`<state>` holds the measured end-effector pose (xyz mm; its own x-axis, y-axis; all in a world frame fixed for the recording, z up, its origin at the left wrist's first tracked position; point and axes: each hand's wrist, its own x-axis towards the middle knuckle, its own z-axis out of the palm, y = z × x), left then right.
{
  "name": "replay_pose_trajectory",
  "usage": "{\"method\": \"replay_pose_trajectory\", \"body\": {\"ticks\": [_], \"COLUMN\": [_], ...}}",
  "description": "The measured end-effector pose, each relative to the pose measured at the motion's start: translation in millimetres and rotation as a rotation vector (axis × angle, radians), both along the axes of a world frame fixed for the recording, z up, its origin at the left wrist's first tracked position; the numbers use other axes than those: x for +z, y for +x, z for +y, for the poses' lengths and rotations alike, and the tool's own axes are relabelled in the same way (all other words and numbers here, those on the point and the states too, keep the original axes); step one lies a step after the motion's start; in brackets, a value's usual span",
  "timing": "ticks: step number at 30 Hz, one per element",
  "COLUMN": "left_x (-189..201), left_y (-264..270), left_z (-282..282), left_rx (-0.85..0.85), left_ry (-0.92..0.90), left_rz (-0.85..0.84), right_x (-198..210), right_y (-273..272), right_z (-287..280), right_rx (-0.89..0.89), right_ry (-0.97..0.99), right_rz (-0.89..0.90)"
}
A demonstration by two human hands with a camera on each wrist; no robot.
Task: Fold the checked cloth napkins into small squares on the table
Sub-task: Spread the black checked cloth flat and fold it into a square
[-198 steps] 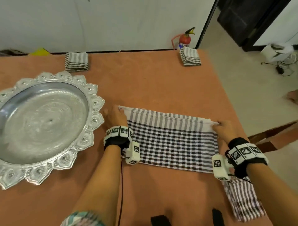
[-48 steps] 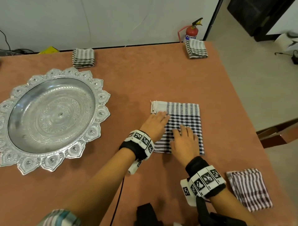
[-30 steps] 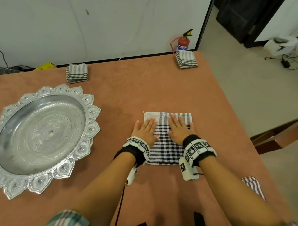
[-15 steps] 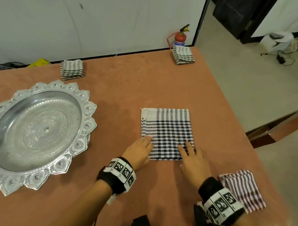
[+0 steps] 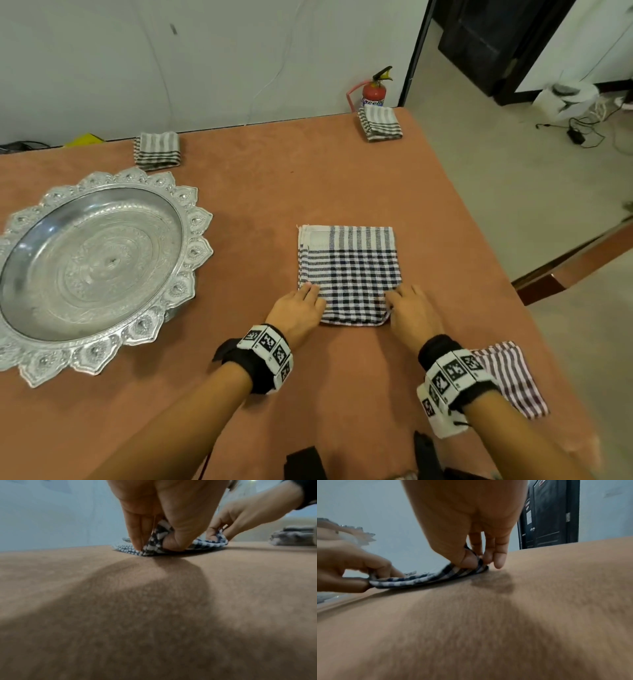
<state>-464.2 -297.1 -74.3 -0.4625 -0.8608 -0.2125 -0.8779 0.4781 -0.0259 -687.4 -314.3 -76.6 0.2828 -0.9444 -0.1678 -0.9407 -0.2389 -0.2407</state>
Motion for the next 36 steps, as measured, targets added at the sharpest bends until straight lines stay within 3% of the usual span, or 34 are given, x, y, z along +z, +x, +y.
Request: {"method": "replay_pose_trajectory", "body": {"ticks": [3, 6, 9, 14, 17, 23, 26, 30, 32, 36], "left_x": [15, 32, 41, 37, 31, 11, 9, 13, 6, -6], "left_y": [2, 3, 8, 17, 17, 9, 5, -11, -22, -21], "left_z": [5, 19, 27, 4, -20, -48, -45, -28, -22, -16], "left_rx": [0.046, 0.130, 0.145, 0.452, 0.594, 0.646, 0.607, 0.253, 0.101, 0.251], "left_ry": [-0.004, 0.238, 0.445, 0.285, 0.204, 0.144, -0.022, -0.163, -0.123, 0.265], "left_rz": [0.167, 0.222, 0.263, 0.549, 0.627, 0.467, 0.356, 0.319, 0.292, 0.151], "right_x": [13, 28, 41, 57, 47, 26, 23, 27, 26, 14], "right_y": [-7, -8, -7, 0, 6, 16, 16, 22, 35, 55], "right_z": [-2, 4, 9, -16, -44, -71, -75, -60, -45, -19], "right_rx": [-0.009, 0.076, 0.085, -0.101, -0.237, -0.321, -0.344, -0.220, -0.077, 0.152], "right_ry": [0.062, 0.360, 0.590, 0.436, 0.356, 0.368, 0.338, 0.062, 0.035, 0.355], "right_rz": [0.045, 0.130, 0.033, -0.099, -0.156, -0.125, -0.058, 0.098, 0.096, 0.247]}}
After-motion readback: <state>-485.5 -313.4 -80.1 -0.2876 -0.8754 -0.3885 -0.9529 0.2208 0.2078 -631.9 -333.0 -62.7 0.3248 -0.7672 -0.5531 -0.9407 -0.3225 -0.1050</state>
